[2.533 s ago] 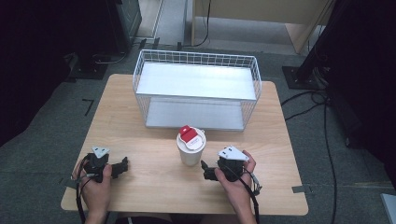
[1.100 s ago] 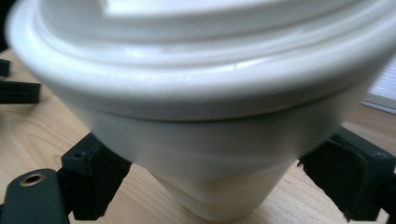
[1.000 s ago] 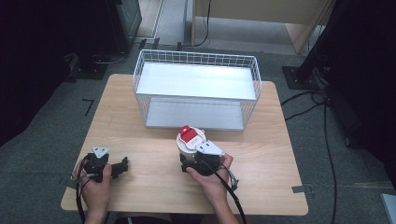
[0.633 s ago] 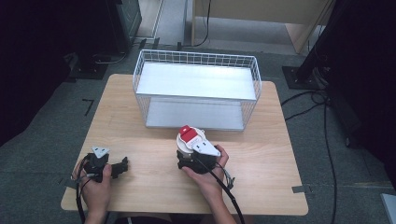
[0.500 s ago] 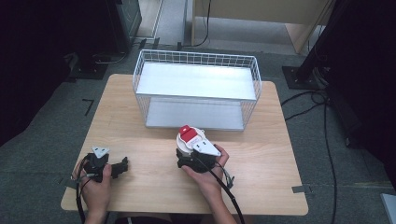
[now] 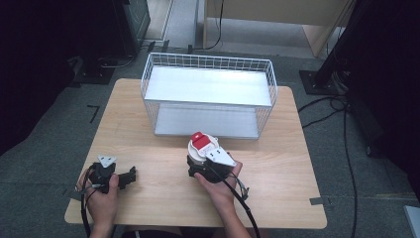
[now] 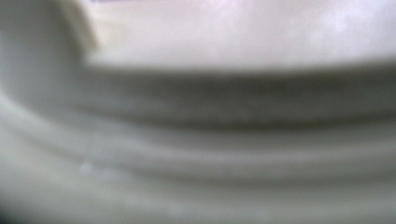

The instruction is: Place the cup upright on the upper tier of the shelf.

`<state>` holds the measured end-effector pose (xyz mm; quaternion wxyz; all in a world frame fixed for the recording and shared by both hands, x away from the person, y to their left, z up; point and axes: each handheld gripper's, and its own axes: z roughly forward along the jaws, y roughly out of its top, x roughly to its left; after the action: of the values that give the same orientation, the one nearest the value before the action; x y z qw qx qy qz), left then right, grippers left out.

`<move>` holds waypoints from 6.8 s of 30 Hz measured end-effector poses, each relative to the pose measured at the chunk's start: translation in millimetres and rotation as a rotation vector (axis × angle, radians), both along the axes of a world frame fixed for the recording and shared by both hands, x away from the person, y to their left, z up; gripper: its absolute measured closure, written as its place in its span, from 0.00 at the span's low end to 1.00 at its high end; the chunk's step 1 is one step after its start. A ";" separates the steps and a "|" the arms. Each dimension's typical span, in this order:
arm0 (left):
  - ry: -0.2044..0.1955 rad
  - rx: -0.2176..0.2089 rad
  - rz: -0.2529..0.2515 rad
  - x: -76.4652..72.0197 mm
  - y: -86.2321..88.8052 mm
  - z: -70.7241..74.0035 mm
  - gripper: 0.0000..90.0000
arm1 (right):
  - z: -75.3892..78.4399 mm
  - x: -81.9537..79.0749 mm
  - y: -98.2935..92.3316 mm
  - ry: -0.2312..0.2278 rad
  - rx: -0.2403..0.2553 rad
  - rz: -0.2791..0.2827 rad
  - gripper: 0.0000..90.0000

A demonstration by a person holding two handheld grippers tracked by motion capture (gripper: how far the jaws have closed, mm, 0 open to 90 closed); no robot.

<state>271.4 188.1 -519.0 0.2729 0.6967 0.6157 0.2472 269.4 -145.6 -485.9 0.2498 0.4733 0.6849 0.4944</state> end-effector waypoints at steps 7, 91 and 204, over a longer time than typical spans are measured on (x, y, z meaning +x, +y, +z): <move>0.000 0.000 0.000 0.0 0.0 0.0 0.00 | 16.2 -3.6 -2.5 -0.046 0.022 0.004 0.10; -0.002 -0.002 0.001 0.0 0.1 0.0 0.00 | 189.4 164.7 -38.4 -0.293 -0.009 -0.175 0.10; 0.003 0.002 -0.002 -0.1 0.2 0.2 0.00 | 112.0 10.3 -142.3 -0.235 -0.020 -0.254 0.00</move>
<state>271.3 188.3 -518.7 0.2714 0.6981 0.6151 0.2464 279.7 -287.9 -373.9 0.3932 0.4926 0.5907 0.5038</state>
